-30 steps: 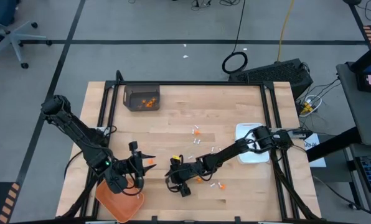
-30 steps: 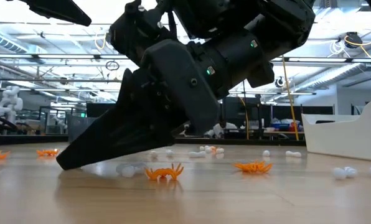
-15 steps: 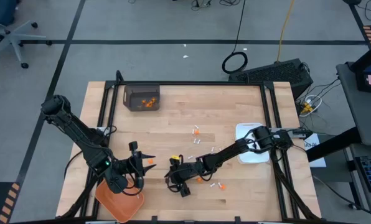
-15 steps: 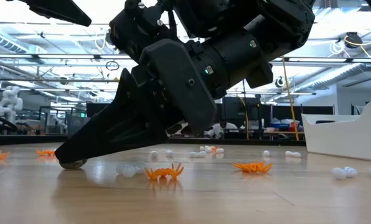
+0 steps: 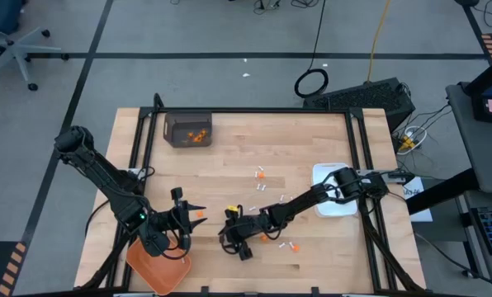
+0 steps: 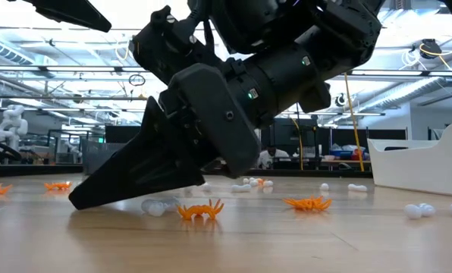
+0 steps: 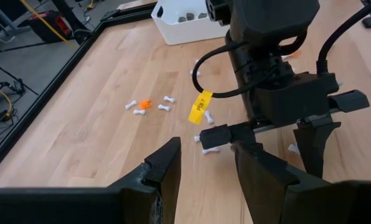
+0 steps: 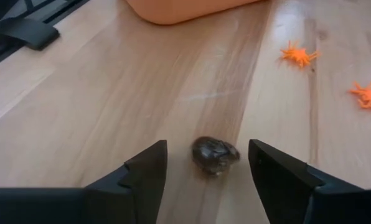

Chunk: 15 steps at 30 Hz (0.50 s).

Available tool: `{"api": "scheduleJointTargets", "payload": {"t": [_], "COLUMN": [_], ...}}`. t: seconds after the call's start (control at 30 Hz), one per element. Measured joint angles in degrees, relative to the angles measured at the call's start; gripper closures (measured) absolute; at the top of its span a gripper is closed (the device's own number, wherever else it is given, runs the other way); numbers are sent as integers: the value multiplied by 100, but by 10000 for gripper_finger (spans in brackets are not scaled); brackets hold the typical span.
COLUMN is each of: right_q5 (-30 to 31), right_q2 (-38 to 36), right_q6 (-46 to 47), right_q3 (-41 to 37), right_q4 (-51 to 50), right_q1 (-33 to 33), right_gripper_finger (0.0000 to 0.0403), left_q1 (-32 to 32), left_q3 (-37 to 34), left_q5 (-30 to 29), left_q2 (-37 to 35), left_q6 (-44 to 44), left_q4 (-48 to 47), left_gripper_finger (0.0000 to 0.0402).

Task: Sort Halloween decoration
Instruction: Put the black skull toy into the orange bin

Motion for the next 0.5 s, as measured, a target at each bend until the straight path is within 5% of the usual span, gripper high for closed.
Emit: {"api": "scheduleJointTargets", "payload": {"t": [0.2, 0.5], "right_q5": [0, 0], "right_q2": [2, 2], "right_q6": [20, -32], "right_q3": [0, 4], "right_q4": [50, 78], "right_q1": [-2, -13], "right_gripper_finger": [223, 323], "left_q1": [0, 0], "left_q3": [0, 0], "left_q5": [0, 0], "left_q2": [0, 0], "left_q6": [0, 0], "left_q4": [0, 0], "left_gripper_finger": [249, 249]}}
